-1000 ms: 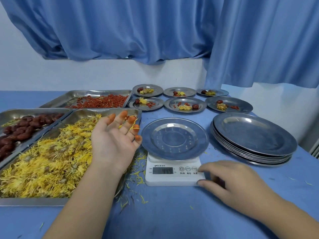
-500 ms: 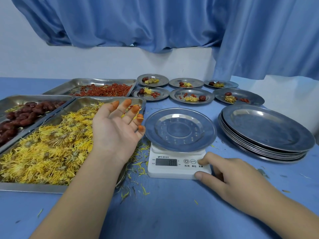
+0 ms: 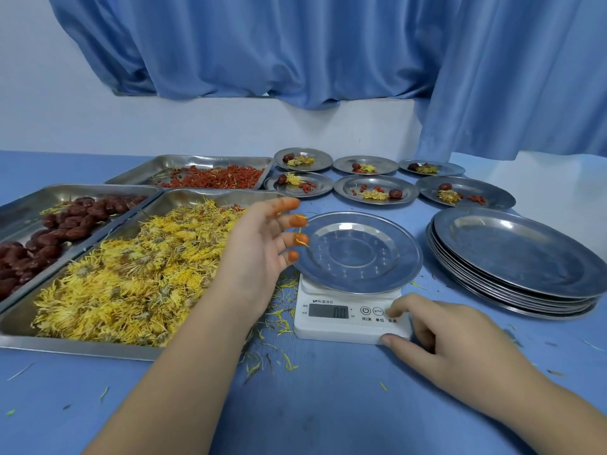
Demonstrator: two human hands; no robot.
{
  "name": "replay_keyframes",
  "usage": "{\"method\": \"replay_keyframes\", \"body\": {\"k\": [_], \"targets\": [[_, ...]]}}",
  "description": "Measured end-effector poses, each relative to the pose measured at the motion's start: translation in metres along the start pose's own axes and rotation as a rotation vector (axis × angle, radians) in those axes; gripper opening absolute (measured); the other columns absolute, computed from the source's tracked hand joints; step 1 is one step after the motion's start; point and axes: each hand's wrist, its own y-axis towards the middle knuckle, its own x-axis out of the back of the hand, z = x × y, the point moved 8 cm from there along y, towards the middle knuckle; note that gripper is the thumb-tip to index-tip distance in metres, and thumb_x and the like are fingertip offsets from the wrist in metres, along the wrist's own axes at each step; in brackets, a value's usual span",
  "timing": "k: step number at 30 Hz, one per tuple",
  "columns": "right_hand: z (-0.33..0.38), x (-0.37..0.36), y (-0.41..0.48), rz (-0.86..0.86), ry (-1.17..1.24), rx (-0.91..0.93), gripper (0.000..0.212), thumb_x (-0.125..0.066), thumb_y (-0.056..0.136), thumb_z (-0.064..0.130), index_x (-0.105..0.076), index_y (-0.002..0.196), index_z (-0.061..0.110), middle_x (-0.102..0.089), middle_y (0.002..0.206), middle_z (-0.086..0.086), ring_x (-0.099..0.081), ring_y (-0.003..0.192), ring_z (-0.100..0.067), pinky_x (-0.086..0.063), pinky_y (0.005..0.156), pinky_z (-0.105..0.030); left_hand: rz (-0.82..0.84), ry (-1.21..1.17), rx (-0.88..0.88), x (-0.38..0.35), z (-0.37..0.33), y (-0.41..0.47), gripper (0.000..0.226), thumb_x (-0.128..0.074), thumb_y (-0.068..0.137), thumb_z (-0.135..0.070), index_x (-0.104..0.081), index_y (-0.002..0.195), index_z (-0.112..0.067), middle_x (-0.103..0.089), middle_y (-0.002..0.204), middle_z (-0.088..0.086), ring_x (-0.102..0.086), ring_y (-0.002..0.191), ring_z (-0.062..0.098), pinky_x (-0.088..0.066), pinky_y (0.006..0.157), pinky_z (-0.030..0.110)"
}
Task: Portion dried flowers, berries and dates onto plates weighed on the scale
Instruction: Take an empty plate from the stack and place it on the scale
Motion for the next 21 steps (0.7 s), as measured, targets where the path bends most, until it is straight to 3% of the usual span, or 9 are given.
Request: {"method": "replay_keyframes", "body": {"k": [3,7,10,13,16,21], "targets": [[0.011,0.018,0.000,-0.190,0.029,0.038,0.032,-0.068,0.079,0.040,-0.039,0.068,0.034,-0.034,0.046,0.014,-0.039,0.049,-0.002,-0.029,0.044,-0.019,-0.048,0.286,-0.114,-0.004,-0.009,-0.003,0.016,-0.047,0.096,-0.012,-0.063,0.095,-0.014,-0.061,0.077,0.002,-0.053,0.060,0.013,-0.039,0.055,0.024],[0.029,0.046,0.020,-0.417,0.130,0.078,0.048,-0.066,0.083,0.027,-0.025,0.058,0.027,-0.026,0.046,0.014,-0.037,0.051,-0.012,-0.031,0.048,-0.023,0.066,0.629,-0.286,-0.017,-0.008,-0.014,0.014,-0.056,0.094,-0.017,-0.065,0.093,-0.028,-0.064,0.081,-0.008,-0.060,0.074,0.005,-0.049,0.064,0.017],[0.043,0.053,0.036,-0.526,0.121,0.113,0.051,-0.068,0.083,0.017,-0.025,0.056,0.022,-0.021,0.047,0.011,-0.027,0.043,-0.012,-0.031,0.042,-0.031,0.118,0.840,-0.410,-0.026,-0.008,-0.019,0.013,-0.059,0.091,-0.017,-0.066,0.096,-0.027,-0.061,0.085,-0.012,-0.056,0.079,0.000,-0.044,0.069,0.010],[0.049,0.033,0.036,-0.500,0.081,0.155,0.049,-0.066,0.080,0.017,-0.023,0.058,0.024,-0.021,0.050,0.011,-0.025,0.044,-0.012,-0.028,0.044,-0.031,0.146,0.976,-0.543,-0.030,-0.014,-0.024,0.017,-0.058,0.087,-0.023,-0.065,0.102,-0.023,-0.058,0.094,-0.014,-0.055,0.086,0.003,-0.039,0.073,0.006],[0.043,0.017,0.028,-0.451,0.056,0.199,0.040,-0.053,0.082,0.033,-0.021,0.059,0.025,-0.020,0.051,0.011,-0.024,0.046,-0.010,-0.029,0.047,-0.031,0.121,1.085,-0.612,-0.024,-0.026,-0.024,0.021,-0.055,0.088,-0.031,-0.061,0.108,-0.031,-0.054,0.100,-0.019,-0.053,0.088,0.002,-0.038,0.074,0.006],[0.017,0.022,0.033,-0.403,0.151,0.125,0.056,-0.071,0.080,0.020,-0.021,0.057,0.024,-0.023,0.046,0.008,-0.026,0.045,-0.011,-0.031,0.049,-0.026,-0.040,1.171,-0.454,0.019,-0.042,-0.009,0.022,-0.055,0.092,-0.033,-0.058,0.113,-0.040,-0.056,0.105,-0.022,-0.056,0.082,-0.001,-0.044,0.069,0.013]]}}
